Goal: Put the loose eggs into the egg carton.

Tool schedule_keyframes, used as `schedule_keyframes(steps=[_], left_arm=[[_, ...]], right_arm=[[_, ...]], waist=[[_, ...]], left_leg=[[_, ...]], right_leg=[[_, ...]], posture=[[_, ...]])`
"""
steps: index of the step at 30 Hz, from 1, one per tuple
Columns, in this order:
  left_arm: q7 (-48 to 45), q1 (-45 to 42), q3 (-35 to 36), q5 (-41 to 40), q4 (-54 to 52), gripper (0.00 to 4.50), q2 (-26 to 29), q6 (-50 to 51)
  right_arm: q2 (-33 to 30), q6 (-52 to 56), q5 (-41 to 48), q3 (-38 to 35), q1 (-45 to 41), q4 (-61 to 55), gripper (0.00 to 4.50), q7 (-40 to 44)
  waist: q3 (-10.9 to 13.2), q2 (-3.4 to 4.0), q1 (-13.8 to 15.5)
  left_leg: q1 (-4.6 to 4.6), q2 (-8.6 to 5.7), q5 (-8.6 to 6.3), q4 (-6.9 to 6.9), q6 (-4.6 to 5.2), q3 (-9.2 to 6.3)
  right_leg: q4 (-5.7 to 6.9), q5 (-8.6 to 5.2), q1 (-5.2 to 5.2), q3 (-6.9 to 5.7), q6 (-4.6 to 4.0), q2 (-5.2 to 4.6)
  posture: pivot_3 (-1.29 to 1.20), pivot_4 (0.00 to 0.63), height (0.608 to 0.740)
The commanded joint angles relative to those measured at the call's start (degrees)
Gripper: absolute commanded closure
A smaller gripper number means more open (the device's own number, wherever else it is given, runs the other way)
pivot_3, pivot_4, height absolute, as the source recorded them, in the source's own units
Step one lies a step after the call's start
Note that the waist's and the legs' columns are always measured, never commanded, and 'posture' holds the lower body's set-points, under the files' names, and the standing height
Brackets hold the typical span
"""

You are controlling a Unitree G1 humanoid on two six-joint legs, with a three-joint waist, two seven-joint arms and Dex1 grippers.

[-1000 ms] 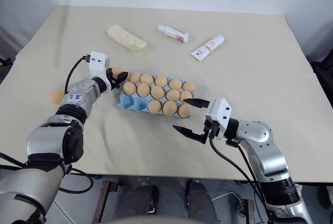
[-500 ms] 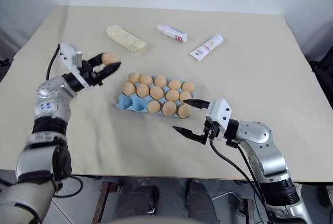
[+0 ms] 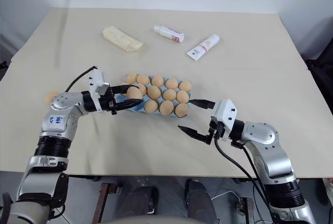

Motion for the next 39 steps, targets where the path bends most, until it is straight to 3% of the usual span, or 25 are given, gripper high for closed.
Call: schedule_keyframes(steps=[1, 6, 12, 17, 21, 28, 34, 39], left_arm=[[0.89, -1.23, 0.87, 0.5, 0.55, 1.39, 0.61, -2.49], [1.1, 0.78, 2.77, -0.28, -2.02, 0.01, 3.03, -3.58], [6.43, 8.34, 11.03, -4.89, -12.83, 0.01, 6.25, -0.56], [13.73, 21.6, 22.15, -9.51, -23.25, 0.01, 7.02, 3.75], [21.65, 33.99, 30.76, -9.45, -29.93, 0.01, 3.82, 1.82], [38.6, 50.91, 43.96, -10.81, -39.54, 0.01, -7.71, 3.6], [45.36, 53.97, 45.06, -9.63, -40.04, 0.01, -10.88, 3.11], [47.4, 46.25, 41.7, -9.26, -35.14, 0.01, -6.81, 4.99]], right_arm=[[-0.59, -1.17, 1.16, -1.93, 0.3, -1.86, 0.0, 0.36], [-0.69, -1.46, 1.29, -2.02, 0.45, -1.81, 0.0, 0.8], [-0.85, -1.48, 2.18, -1.39, -0.92, -1.58, 0.0, 2.5], [-0.09, -0.1, 4.32, 0.21, -5.03, -1.69, 0.0, 4.73], [1.04, -0.37, 5.14, 1.28, -7.82, -1.21, 0.0, 6.36], [2.79, -0.53, 5.63, 3.09, -10.62, 0.97, 0.0, 9.07], [4.04, -1.14, 5.0, 3.96, -12.01, 3.15, 0.0, 10.64], [4.27, -1.78, 4.32, 3.95, -12.32, 4.39, 0.0, 10.74]], waist=[[0.0, 0.0, 0.07], [0.0, 0.0, 0.04], [0.01, 0.02, -0.16], [0.03, 0.06, -0.4], [0.04, 0.06, -0.09], [0.04, 0.06, 0.18], [0.03, 0.06, 0.3], [0.03, 0.05, 0.24]], left_leg=[[0.0, 0.0, 0.0, 0.0, 0.0, 0.0], [0.0, 0.0, 0.0, 0.0, 0.01, -0.01], [0.0, 0.05, -0.03, -0.08, -0.01, 0.0], [0.03, 0.09, -0.05, -0.14, 0.01, 0.02], [0.08, 0.13, -0.05, -0.35, 0.0, -0.02], [0.02, 0.12, -0.11, -0.55, 0.06, -0.04], [0.05, 0.13, -0.14, -0.52, 0.1, -0.05], [0.06, 0.12, -0.11, -0.45, 0.07, -0.09]], right_leg=[[0.0, 0.0, 0.0, -0.01, 0.0, 0.0], [-0.01, 0.0, 0.0, 0.0, 0.0, -0.02], [-0.08, -0.01, -0.01, 0.04, -0.02, -0.02], [-0.13, -0.02, -0.02, 0.11, -0.04, -0.04], [-0.26, -0.06, -0.01, 0.06, -0.11, -0.05], [-0.66, -0.06, 0.03, 0.01, -0.12, -0.08], [-0.69, -0.06, 0.08, -0.03, -0.12, -0.08], [-0.6, -0.06, 0.11, -0.06, -0.15, -0.08]], posture=[[0.0, 0.15, 0.74], [0.0, 0.15, 0.74], [0.0, 0.15, 0.74], [0.0, 0.15, 0.74], [0.0, 0.15, 0.74], [0.0, 0.15, 0.74], [0.0, 0.15, 0.74], [0.0, 0.15, 0.74]])
